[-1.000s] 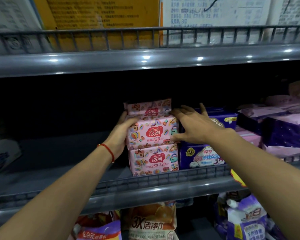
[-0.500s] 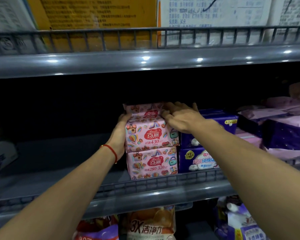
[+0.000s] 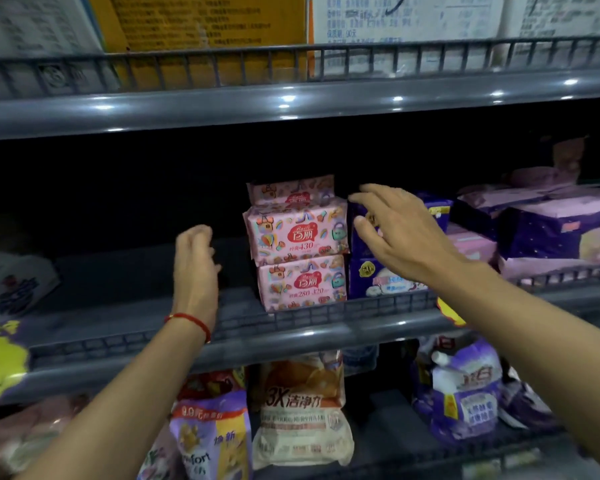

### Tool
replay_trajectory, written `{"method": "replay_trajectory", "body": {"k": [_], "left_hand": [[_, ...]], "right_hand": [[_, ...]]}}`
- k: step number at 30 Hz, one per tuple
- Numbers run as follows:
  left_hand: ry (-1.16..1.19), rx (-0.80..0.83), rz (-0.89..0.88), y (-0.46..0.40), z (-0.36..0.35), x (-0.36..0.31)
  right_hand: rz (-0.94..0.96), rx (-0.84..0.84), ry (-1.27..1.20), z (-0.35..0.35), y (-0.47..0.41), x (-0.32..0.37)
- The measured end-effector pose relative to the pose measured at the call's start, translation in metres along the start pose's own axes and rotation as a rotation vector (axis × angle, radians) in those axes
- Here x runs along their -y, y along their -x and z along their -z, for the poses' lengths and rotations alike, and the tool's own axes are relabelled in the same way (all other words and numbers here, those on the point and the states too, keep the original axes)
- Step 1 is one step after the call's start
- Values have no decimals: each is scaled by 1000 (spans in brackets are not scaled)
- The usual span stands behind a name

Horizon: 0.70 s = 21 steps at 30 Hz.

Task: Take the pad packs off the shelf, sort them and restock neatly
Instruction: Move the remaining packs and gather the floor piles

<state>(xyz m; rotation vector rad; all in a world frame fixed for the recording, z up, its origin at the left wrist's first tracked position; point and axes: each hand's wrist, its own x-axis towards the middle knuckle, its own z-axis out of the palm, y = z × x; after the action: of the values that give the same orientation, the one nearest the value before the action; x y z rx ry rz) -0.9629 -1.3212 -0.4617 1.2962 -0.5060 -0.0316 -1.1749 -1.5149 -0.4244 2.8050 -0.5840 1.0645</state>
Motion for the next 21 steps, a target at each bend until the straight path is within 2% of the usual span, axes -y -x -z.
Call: {"method": "replay_trajectory", "body": {"k": [4, 9, 13, 21], "left_hand": [[-27, 11, -40, 76, 42, -5], [-133, 87, 35, 150, 104, 16], [-252, 22, 131, 184, 182, 36], [-433, -237, 426, 242, 346, 104]], "right_hand": [[-34, 8, -84, 7, 66, 13], [-117, 149, -125, -14, 136, 46], [-141, 378, -239, -44, 168, 105], [-169, 641, -511, -118, 167, 236]]}}
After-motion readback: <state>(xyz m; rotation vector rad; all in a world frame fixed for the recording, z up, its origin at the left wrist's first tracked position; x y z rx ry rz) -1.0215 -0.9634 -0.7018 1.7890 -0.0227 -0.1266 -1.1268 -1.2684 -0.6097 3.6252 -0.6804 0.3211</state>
